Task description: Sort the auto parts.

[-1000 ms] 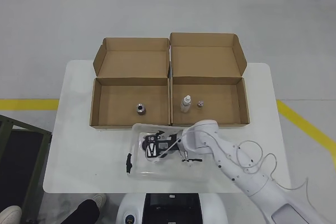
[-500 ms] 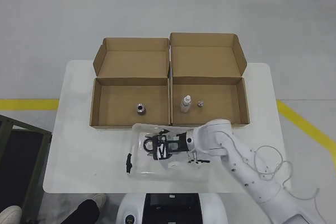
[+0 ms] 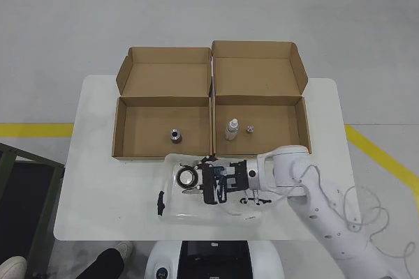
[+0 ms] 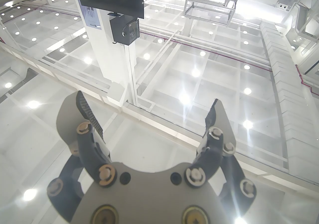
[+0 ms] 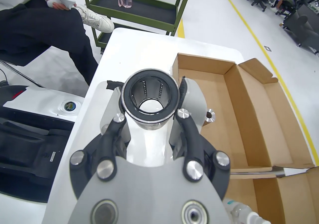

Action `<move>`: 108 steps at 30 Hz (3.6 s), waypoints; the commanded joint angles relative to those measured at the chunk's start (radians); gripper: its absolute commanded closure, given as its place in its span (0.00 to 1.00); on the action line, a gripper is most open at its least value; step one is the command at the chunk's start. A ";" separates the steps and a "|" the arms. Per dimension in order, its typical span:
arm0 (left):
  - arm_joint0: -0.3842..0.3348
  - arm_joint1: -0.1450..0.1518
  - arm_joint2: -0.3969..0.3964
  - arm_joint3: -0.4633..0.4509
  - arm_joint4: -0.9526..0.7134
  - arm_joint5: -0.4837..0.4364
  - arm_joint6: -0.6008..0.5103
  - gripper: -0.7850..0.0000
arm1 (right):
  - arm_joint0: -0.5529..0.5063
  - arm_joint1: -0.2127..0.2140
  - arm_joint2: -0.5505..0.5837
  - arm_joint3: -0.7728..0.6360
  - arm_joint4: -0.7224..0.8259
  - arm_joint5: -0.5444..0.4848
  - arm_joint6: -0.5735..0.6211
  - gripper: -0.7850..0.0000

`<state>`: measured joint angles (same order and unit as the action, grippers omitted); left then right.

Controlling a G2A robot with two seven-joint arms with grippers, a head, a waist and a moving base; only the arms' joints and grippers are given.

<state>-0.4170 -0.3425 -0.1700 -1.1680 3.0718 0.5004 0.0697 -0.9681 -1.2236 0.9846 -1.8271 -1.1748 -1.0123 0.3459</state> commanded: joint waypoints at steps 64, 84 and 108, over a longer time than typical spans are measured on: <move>0.000 0.000 0.000 0.000 0.000 0.000 0.000 0.00 | 0.015 0.071 0.244 -0.022 0.113 0.020 -0.215 1.00; 0.000 0.000 0.000 0.000 0.000 0.000 0.000 0.00 | 0.206 0.021 -0.042 0.203 0.111 0.107 -0.093 1.00; 0.000 0.000 0.000 0.000 0.000 0.000 0.000 0.00 | 0.400 -0.078 -0.260 0.554 0.127 0.239 -0.069 1.00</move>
<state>-0.4170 -0.3425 -0.1700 -1.1680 3.0718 0.5004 0.0697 -0.5737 -1.2979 0.7313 -1.2880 -1.0489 -0.7797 0.2721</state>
